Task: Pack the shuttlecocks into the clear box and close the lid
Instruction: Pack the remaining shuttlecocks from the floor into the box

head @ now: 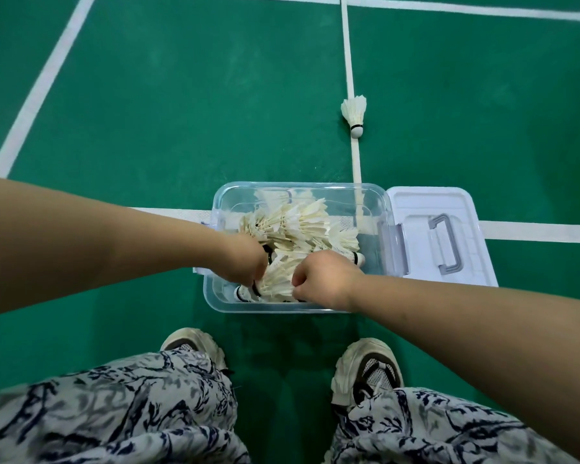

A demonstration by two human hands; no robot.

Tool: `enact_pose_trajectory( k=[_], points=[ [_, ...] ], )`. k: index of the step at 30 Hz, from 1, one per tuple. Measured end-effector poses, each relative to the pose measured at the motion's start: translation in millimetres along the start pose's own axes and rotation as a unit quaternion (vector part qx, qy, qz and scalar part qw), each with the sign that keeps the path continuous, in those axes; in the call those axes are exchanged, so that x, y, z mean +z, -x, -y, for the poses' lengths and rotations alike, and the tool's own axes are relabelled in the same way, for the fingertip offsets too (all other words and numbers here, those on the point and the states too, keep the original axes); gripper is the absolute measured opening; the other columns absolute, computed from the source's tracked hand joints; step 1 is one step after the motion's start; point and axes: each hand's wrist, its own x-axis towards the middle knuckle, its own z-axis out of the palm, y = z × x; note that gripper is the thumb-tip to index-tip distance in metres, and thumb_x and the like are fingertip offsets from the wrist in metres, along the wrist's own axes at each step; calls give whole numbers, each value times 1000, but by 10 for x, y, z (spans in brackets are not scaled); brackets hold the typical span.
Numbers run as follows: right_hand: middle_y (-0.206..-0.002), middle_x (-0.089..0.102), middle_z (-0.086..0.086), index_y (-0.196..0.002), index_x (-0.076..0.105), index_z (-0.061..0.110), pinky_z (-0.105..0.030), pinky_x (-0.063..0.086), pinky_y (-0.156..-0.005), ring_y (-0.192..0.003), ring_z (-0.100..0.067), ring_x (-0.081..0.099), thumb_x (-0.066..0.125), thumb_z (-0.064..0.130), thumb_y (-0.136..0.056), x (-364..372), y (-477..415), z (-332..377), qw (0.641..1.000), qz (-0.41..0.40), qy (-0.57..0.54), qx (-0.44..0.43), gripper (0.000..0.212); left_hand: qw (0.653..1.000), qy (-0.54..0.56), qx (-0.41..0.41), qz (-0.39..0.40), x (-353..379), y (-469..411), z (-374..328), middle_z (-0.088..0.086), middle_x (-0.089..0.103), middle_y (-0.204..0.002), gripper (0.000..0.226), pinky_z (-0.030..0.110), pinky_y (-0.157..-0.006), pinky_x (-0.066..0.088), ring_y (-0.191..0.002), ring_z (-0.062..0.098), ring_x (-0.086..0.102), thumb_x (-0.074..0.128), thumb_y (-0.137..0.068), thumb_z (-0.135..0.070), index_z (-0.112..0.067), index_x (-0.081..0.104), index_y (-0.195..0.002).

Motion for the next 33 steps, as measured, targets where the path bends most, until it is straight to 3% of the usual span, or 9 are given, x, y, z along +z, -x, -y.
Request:
enact_pose_trajectory(
  k=[5, 9, 12, 16, 19, 24, 26, 29, 33],
  points=[
    [-127, 62, -1, -123, 61, 17, -25, 44, -94, -109, -17, 58, 58, 14, -89, -59, -40, 34, 994, 103, -26, -21, 35, 997, 74, 14, -2, 29, -29, -50, 8, 57, -124, 30, 32, -92, 42, -111, 24, 53, 45, -91, -8, -11, 52, -120],
    [-108, 68, -2, -120, 62, 16, -23, 45, -69, -80, -10, 57, 58, 8, -88, -292, -72, 28, 983, 139, -122, 7, 34, 998, 45, 18, -40, -52, 65, -39, 9, 58, -121, 33, 34, -91, 45, -108, 26, 55, 38, -91, -4, -13, 50, -120],
    [-72, 63, 3, -97, 68, 13, -18, 39, -52, -58, -5, 51, 57, 11, -89, -496, -27, 10, 975, 76, -209, 15, 14, 991, 34, 36, -122, -272, 152, -53, 8, 63, -110, 27, 32, -81, 45, -94, 25, 57, 37, -95, -15, -16, 55, -115],
    [-62, 56, 1, -66, 56, 18, -15, 30, -43, -50, -8, 40, 53, 6, -87, -790, -64, -16, 957, -32, -289, 4, 24, 957, 62, 40, -280, -676, 184, 6, 10, 66, -100, 27, 29, -70, 40, -81, 26, 52, 37, -95, -26, -19, 61, -105],
    [-60, 56, 1, -64, 56, 20, -13, 29, -39, -47, -7, 41, 55, 11, -87, -1056, -228, -119, 940, -105, -323, 16, 24, 929, 82, 26, -361, -945, 34, 148, 11, 67, -98, 23, 33, -72, 45, -87, 30, 58, 40, -94, -26, -16, 60, -100],
    [-61, 54, 3, -85, 64, 15, -5, 29, -33, -29, 7, 44, 55, 10, -87, -1491, -703, -464, 919, -193, -341, 39, 11, 921, 102, 3, -375, -1325, -478, 403, 14, 65, -96, 20, 37, -72, 46, -88, 32, 57, 39, -93, -25, -16, 56, -98],
    [-62, 55, 5, -77, 62, 19, -6, 32, -36, -34, 6, 47, 55, 10, -87, -1586, -999, -616, 917, -206, -336, 54, 15, 925, 116, -15, -362, -1426, -752, 528, 12, 65, -98, 20, 37, -74, 47, -91, 32, 57, 39, -92, -26, -17, 54, -102],
    [-66, 60, 3, -66, 58, 25, -22, 47, -62, -66, -10, 59, 55, 11, -84, -1646, -1444, -823, 916, -237, -313, 85, 23, 932, 129, -33, -336, -1578, -1154, 704, 11, 64, -107, 28, 37, -81, 48, -100, 31, 56, 42, -89, -28, -19, 49, -114],
    [-92, 68, -4, -89, 69, 20, -24, 41, -73, -91, -22, 59, 52, 16, -83, -1696, -1812, -1011, 946, -251, -161, 123, 18, 942, 87, -31, -323, -1680, -1566, 782, 13, 57, -119, 45, 43, -92, 46, -113, 32, 49, 46, -86, -36, -19, 39, -127]
  ],
)
